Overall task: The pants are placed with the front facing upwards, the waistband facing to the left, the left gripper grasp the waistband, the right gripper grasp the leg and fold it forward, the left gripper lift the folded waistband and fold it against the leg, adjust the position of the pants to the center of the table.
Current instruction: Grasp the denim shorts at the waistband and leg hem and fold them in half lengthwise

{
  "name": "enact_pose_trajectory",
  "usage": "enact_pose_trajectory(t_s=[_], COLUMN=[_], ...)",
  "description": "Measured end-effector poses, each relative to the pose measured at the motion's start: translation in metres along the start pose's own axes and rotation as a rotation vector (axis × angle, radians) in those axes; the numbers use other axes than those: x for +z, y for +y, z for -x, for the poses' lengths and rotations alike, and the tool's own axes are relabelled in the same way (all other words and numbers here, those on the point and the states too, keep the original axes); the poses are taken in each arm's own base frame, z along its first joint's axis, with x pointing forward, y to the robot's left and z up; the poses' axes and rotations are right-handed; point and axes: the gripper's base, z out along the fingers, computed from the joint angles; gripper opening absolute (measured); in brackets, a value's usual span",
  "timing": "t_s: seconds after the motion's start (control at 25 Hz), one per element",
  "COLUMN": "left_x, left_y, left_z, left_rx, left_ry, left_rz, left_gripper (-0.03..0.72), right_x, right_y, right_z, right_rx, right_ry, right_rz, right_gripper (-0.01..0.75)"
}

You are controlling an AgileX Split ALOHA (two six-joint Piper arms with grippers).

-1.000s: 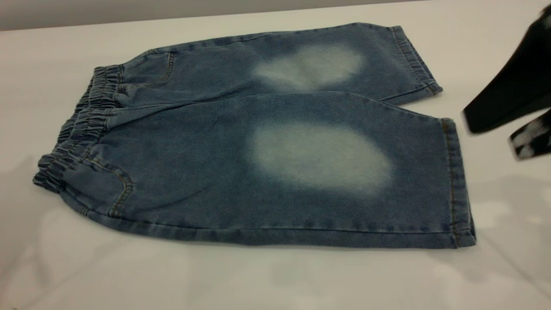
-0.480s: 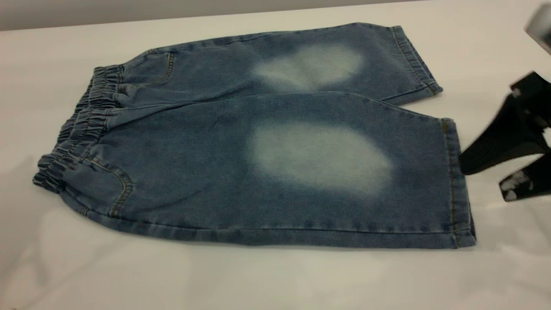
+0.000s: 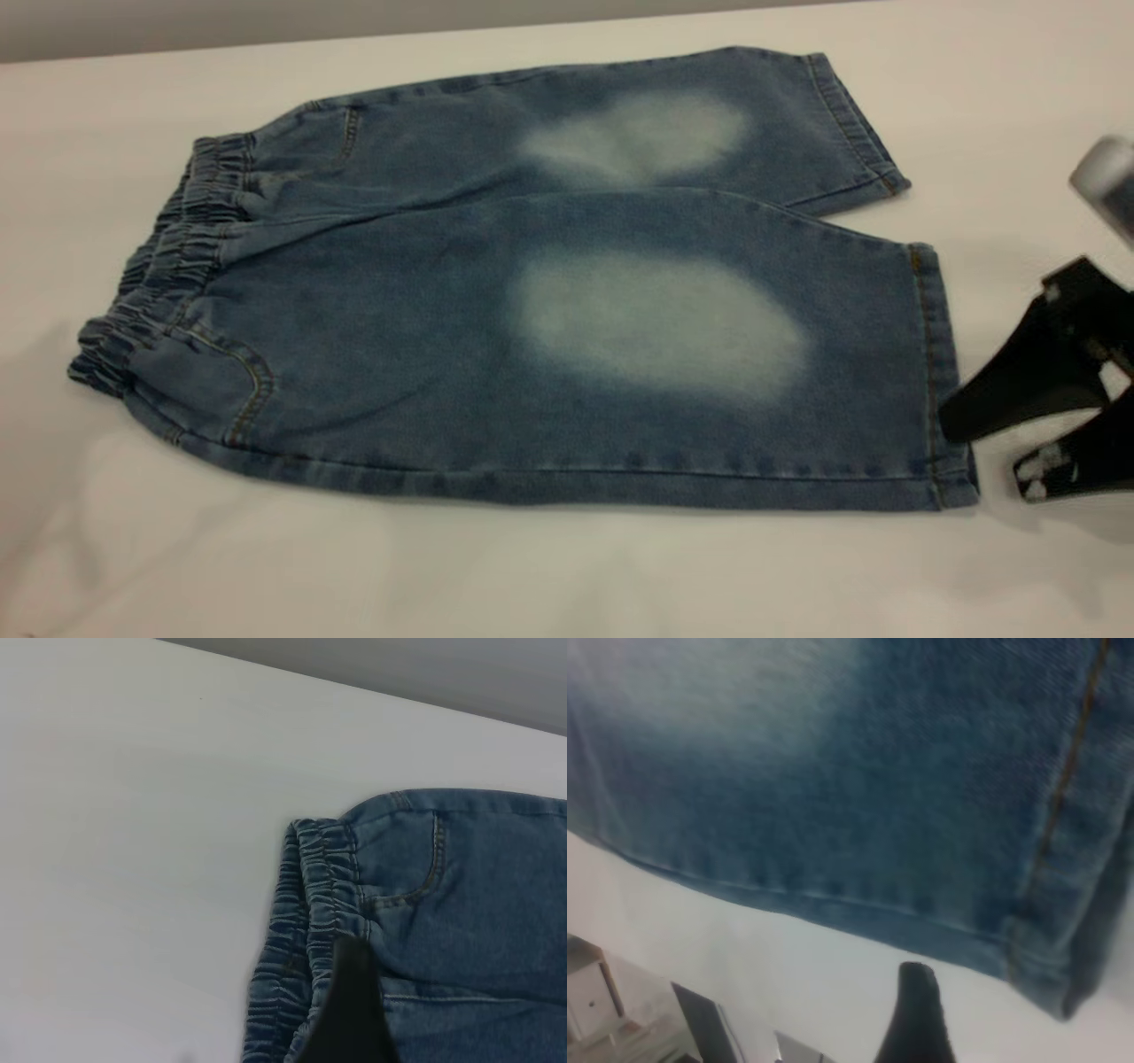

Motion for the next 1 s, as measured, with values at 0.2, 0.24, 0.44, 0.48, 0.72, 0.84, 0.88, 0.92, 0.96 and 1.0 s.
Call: enact_pose_trajectory(t_s=[0.2, 0.24, 0.44, 0.48, 0.72, 0.84, 0.88, 0.92, 0.96, 1.0], left_x=[0.000, 0.000, 0.000, 0.000, 0.000, 0.000, 0.000, 0.000, 0.000, 0.000], left_y=[0.000, 0.000, 0.000, 0.000, 0.000, 0.000, 0.000, 0.000, 0.000, 0.000], left_z=[0.000, 0.000, 0.000, 0.000, 0.000, 0.000, 0.000, 0.000, 0.000, 0.000], left_rx=[0.000, 0.000, 0.000, 0.000, 0.000, 0.000, 0.000, 0.001, 0.001, 0.001], left_ry=[0.000, 0.000, 0.000, 0.000, 0.002, 0.002, 0.002, 0.002, 0.002, 0.002], left_rz=[0.000, 0.000, 0.000, 0.000, 0.000, 0.000, 0.000, 0.000, 0.000, 0.000], left_gripper=[0.531, 0.531, 0.531, 0.531, 0.531, 0.531, 0.531, 0.531, 0.531, 0.531], right_x=[0.010, 0.012, 0.019, 0.020, 0.028, 0.030, 0.030, 0.030, 0.030, 0.031], right_y=[-0.005, -0.006, -0.008, -0.008, -0.010, -0.010, -0.009, -0.009, -0.009, -0.009], right_z=[-0.004, -0.004, -0.005, -0.005, -0.004, -0.003, -0.003, -0.002, -0.001, 0.000], right_rx=[0.005, 0.005, 0.004, 0.003, 0.095, 0.128, 0.139, 0.149, 0.159, 0.172], right_ry=[0.029, 0.030, 0.022, 0.015, -0.013, -0.029, -0.037, -0.046, -0.055, -0.065], right_rz=[0.040, 0.050, 0.100, 0.114, 0.178, 0.199, 0.205, 0.211, 0.216, 0.223], right_gripper=[0.475, 0.475, 0.466, 0.465, 0.463, 0.462, 0.462, 0.462, 0.462, 0.462])
